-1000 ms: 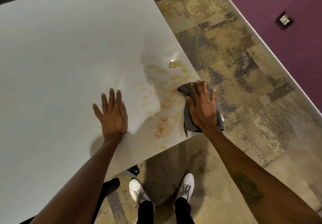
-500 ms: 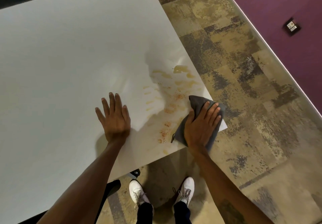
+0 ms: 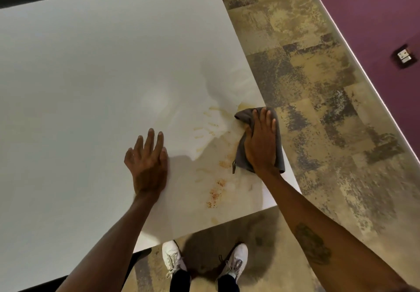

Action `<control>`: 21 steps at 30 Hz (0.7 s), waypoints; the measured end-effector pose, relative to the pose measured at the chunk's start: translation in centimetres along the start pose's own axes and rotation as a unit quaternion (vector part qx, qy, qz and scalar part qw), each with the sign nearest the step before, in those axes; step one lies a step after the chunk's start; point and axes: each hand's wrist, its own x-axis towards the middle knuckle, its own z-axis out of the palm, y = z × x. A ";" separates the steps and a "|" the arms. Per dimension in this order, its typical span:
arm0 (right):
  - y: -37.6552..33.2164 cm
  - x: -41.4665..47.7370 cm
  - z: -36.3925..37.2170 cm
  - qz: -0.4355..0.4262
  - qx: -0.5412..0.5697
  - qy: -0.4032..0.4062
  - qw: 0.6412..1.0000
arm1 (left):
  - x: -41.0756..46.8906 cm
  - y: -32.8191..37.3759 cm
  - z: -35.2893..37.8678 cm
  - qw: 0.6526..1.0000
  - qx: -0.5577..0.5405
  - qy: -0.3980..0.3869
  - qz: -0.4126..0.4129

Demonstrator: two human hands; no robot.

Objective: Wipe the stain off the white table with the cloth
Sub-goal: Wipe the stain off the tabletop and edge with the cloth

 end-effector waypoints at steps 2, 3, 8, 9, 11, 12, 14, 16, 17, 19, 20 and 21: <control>-0.5 1.9 0.0 -0.019 0.023 0.001 1.000 | 0.2 -0.1 0.1 0.999 0.008 -0.034 0.005; -0.7 2.9 0.0 -0.028 0.038 0.000 0.999 | 0.3 -0.2 0.1 0.999 0.006 -0.053 0.004; -2.2 7.7 0.0 -0.058 0.107 -0.009 0.993 | 0.5 -0.2 -0.1 0.997 -0.021 -0.076 -0.005; -2.5 8.7 0.1 -0.064 0.126 -0.015 0.990 | 0.5 -0.3 -0.2 0.997 -0.030 -0.076 -0.007; -3.0 10.3 0.1 -0.084 0.161 -0.035 0.983 | 0.5 -0.4 -0.1 0.997 -0.035 -0.075 -0.008; -3.1 11.0 0.0 -0.096 0.175 -0.045 0.979 | 0.5 -0.4 -0.1 0.996 -0.037 -0.075 -0.007; -3.2 12.0 0.0 -0.118 0.186 -0.063 0.973 | 0.5 -0.4 0.0 0.996 -0.041 -0.073 -0.006; -3.2 12.4 -0.2 -0.143 0.182 -0.078 0.970 | 0.4 -0.4 0.0 0.997 -0.046 -0.068 -0.007; -3.0 12.2 -0.3 -0.158 0.180 -0.089 0.967 | 0.4 -0.4 0.0 0.997 -0.050 -0.067 -0.007; -2.6 11.3 -0.6 -0.195 0.173 -0.105 0.960 | 0.3 -0.4 -0.1 0.996 -0.053 -0.067 -0.003; -2.4 10.5 -0.7 -0.213 0.167 -0.109 0.956 | 0.3 -0.4 -0.1 0.996 -0.053 -0.067 -0.001; -2.2 9.6 -0.9 -0.227 0.162 -0.111 0.954 | 0.4 -0.4 -0.2 0.996 -0.057 -0.068 0.000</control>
